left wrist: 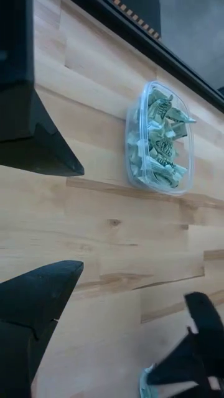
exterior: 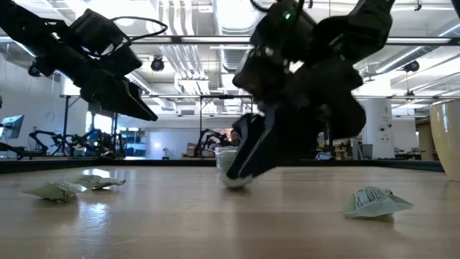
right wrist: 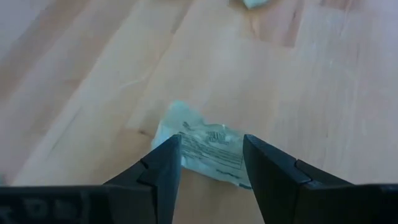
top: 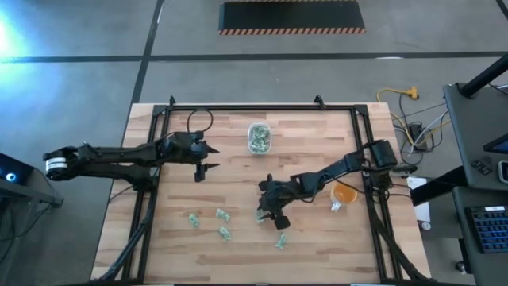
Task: Pick and place Stevia / Truvia into bins
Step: Put the green stevia packet into the transparent bin
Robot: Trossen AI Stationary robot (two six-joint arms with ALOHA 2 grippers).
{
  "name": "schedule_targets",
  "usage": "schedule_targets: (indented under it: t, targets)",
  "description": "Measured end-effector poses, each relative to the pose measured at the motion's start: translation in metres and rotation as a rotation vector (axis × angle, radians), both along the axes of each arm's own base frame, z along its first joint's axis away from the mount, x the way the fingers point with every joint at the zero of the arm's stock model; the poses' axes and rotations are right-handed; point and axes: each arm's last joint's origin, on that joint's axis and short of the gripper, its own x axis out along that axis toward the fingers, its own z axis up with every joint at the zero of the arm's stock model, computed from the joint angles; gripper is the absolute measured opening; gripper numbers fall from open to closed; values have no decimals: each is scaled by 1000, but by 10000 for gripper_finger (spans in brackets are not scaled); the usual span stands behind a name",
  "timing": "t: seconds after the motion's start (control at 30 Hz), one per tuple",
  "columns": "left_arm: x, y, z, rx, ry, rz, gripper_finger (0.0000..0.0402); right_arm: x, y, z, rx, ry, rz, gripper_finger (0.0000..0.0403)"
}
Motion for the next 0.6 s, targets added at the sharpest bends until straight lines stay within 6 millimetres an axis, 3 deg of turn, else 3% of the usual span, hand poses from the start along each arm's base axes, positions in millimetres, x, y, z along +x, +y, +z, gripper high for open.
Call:
schedule_targets:
  t: [0.37,0.6]
  targets:
    - [0,0,0,0,0,0,217,7,-7,-7,5,41,-27,163]
    - [0,0,0,0,1,1,217,7,-8,-5,-6,43,-19,124]
